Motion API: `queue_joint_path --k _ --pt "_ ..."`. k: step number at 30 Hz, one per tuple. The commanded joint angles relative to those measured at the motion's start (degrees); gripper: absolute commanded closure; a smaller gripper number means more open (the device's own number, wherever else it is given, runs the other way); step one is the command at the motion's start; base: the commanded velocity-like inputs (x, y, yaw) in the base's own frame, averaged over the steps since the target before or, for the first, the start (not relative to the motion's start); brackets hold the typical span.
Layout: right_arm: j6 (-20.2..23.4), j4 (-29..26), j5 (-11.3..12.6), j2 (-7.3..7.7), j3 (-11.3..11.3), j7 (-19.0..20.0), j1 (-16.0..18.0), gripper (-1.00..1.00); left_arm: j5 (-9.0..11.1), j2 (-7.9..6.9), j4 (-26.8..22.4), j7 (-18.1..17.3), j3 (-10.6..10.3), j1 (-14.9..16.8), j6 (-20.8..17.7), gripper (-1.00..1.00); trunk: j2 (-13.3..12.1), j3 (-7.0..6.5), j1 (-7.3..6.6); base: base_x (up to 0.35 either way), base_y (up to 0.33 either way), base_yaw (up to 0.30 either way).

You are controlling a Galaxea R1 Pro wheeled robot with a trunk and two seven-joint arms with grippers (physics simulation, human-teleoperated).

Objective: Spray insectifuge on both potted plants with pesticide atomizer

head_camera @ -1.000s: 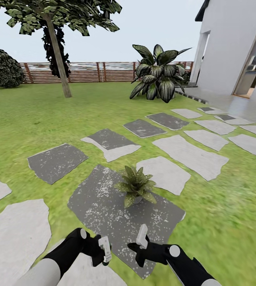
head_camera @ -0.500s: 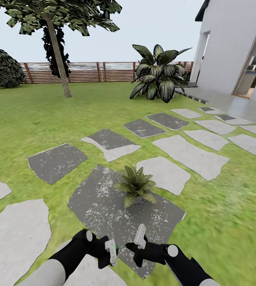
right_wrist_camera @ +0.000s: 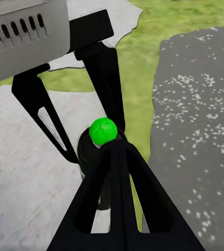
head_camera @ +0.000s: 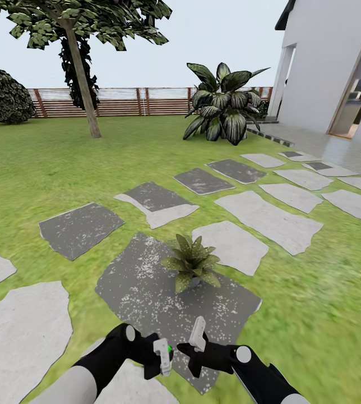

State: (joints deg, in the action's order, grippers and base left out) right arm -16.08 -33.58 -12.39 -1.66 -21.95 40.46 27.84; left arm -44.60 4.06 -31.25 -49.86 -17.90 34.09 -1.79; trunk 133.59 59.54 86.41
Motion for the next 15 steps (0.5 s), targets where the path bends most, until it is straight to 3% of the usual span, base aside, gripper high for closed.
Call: queue_joint_path --k 1,4,15 --pt "-0.4 0.0 -0.6 -0.01 0.1 0.0 0.0 1.0 -0.3 0.18 0.0 -0.2 0.0 0.0 0.2 1.0 0.0 0.05 -0.01 0.0 0.0 0.0" --pt "-0.4 0.0 -0.6 -0.01 0.1 0.0 0.0 1.0 -0.2 0.49 0.3 -0.2 0.0 0.0 2.5 1.0 0.0 0.05 -0.01 0.0 0.0 0.0" --pt "-0.4 0.0 -0.6 -0.01 0.1 0.0 0.0 1.0 -0.2 0.44 0.3 -0.2 0.1 0.0 2.8 1.0 0.0 0.05 -0.01 0.0 0.0 0.0"
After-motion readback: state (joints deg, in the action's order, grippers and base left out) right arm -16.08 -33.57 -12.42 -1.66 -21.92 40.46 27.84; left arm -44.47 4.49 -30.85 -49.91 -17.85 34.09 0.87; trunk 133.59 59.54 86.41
